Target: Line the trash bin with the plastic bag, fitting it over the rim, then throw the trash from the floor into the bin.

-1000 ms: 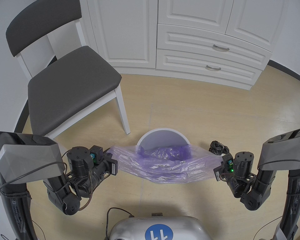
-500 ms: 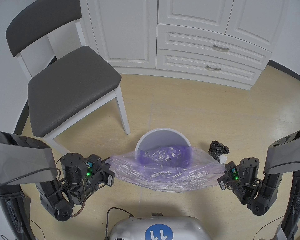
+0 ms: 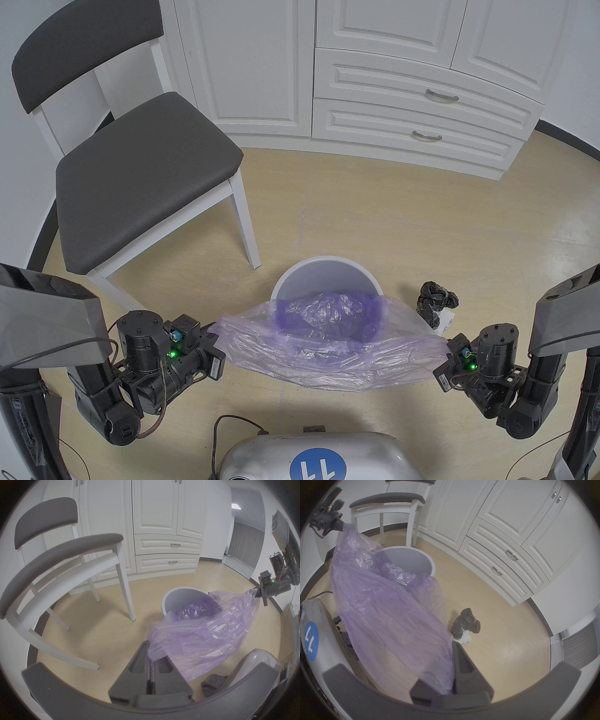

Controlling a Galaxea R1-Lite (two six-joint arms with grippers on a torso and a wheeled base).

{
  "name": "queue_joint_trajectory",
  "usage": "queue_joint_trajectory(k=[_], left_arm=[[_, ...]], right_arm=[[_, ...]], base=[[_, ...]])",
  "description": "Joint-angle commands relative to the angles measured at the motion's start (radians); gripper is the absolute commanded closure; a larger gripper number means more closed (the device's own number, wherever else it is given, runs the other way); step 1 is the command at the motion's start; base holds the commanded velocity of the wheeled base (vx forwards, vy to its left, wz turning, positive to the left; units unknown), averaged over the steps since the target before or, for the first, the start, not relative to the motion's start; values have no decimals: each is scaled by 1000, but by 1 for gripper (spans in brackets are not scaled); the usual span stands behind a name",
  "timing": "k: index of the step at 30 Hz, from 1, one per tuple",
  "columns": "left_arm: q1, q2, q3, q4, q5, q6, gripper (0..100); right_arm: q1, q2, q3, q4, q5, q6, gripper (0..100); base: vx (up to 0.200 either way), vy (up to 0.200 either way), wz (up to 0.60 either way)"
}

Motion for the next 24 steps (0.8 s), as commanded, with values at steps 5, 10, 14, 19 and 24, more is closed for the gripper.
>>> queue_joint_trajectory(k=[5, 10, 14, 19, 24], left_arm=[[-5, 159, -64, 0, 7, -10, 100], [-21, 248, -240, 0, 123, -154, 100], [-23, 274, -357, 3, 216, -206, 100], [-34, 274, -408, 3, 225, -249, 100], [-34, 268, -434, 1, 225, -266, 100]], right_arm=[[20, 150, -72, -18, -12, 7, 100], [10, 198, -196, -18, -37, 53, 100], [10, 230, -314, -18, -121, 103, 100], [10, 267, -454, -18, -192, 149, 100], [0, 262, -494, -18, -218, 157, 100]], base=[[0, 0, 0], [0, 0, 0], [0, 0, 0], [0, 0, 0], [0, 0, 0]])
